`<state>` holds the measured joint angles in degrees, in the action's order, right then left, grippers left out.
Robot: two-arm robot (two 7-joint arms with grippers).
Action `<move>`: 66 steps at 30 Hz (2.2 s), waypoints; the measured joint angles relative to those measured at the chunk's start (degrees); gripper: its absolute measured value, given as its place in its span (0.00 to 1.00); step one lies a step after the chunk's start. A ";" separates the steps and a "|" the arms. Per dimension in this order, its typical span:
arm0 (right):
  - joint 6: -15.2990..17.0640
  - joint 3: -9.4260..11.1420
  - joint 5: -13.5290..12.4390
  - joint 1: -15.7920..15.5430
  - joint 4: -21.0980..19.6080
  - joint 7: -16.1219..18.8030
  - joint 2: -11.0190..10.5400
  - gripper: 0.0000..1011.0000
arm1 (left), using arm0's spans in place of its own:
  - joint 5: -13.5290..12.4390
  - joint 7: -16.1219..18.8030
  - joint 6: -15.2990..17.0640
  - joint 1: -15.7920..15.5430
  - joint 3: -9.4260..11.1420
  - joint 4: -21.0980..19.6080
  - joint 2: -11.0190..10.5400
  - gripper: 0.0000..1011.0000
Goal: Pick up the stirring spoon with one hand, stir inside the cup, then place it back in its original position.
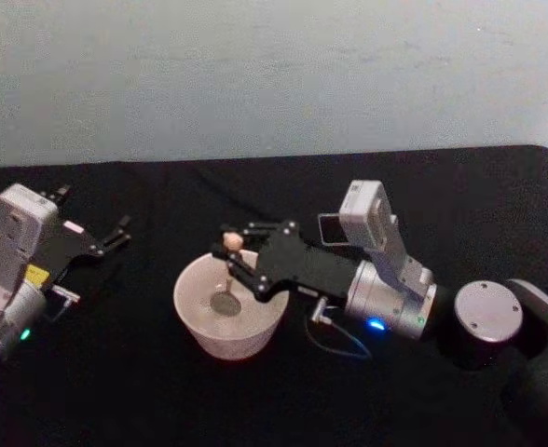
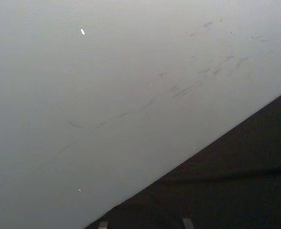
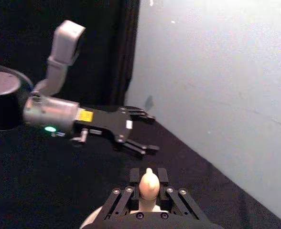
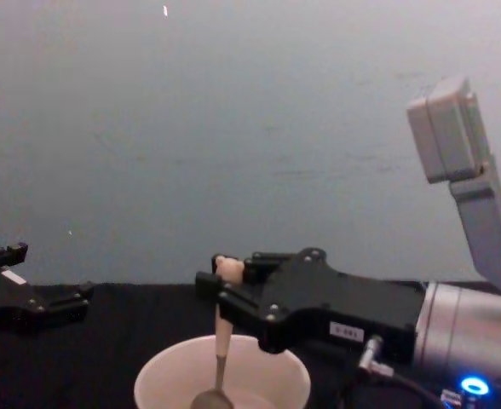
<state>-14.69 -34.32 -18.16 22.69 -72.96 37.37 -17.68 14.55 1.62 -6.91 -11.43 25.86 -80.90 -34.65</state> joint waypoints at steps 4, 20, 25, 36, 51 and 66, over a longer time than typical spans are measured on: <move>0.09 0.61 0.74 0.93 1.73 -1.31 0.96 0.21 | 0.00 0.00 0.00 0.00 0.00 0.00 0.00 0.99; 0.39 2.42 1.01 0.33 1.25 -1.64 0.07 0.21 | 0.00 0.00 0.00 0.00 0.00 0.00 0.00 0.99; 0.60 2.99 0.48 -0.70 -0.34 -1.10 -1.19 0.21 | 0.00 0.00 0.00 0.00 0.00 0.00 0.00 0.99; 1.27 3.06 -2.01 -4.08 -6.36 1.80 -4.77 0.21 | 0.00 0.00 0.00 0.00 0.00 0.00 0.00 0.99; 1.84 0.12 -2.21 -3.16 -6.26 2.17 -3.11 0.21 | 0.00 0.00 0.00 0.00 0.00 0.00 0.00 0.99; 1.20 0.78 0.80 0.85 0.53 -2.19 1.04 0.21 | 0.00 0.00 0.00 0.00 0.00 0.00 0.00 0.99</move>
<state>-13.49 -33.54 -17.36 23.54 -72.43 35.18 -16.65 14.55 1.62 -6.91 -11.43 25.86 -80.90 -34.65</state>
